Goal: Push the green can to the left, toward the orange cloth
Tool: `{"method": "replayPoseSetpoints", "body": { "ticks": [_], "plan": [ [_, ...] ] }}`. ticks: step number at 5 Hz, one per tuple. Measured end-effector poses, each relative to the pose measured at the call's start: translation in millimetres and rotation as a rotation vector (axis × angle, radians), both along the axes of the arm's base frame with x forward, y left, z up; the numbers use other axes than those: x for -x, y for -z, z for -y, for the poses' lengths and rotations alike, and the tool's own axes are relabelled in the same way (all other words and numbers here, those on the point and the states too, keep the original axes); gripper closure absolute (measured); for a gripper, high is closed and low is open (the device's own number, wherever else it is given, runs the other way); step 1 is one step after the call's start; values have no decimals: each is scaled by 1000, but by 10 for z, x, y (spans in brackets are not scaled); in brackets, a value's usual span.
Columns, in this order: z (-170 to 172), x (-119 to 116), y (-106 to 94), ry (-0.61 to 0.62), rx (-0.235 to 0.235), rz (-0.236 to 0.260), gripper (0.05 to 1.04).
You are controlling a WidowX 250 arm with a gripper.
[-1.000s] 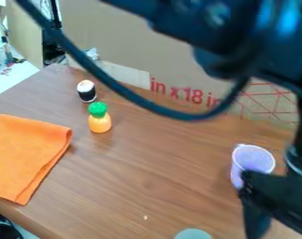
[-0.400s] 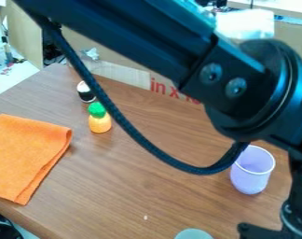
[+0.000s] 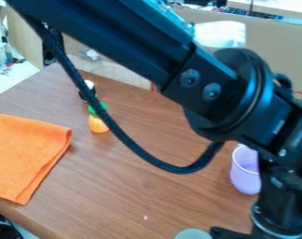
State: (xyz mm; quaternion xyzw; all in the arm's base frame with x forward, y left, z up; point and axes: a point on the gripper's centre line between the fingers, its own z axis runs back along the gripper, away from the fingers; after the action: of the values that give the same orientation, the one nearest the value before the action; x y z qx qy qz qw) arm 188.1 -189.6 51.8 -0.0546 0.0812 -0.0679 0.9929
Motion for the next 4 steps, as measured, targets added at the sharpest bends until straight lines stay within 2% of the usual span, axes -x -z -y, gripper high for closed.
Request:
{"method": "replayPoseSetpoints", "body": {
  "ticks": [2,3,4],
  "plan": [
    [-374,-72,31,-68,-25,-7,83],
    [-698,-52,41,-134,-50,-25,83],
    [-1011,-4,40,-168,-55,-72,83]
  ]
}}
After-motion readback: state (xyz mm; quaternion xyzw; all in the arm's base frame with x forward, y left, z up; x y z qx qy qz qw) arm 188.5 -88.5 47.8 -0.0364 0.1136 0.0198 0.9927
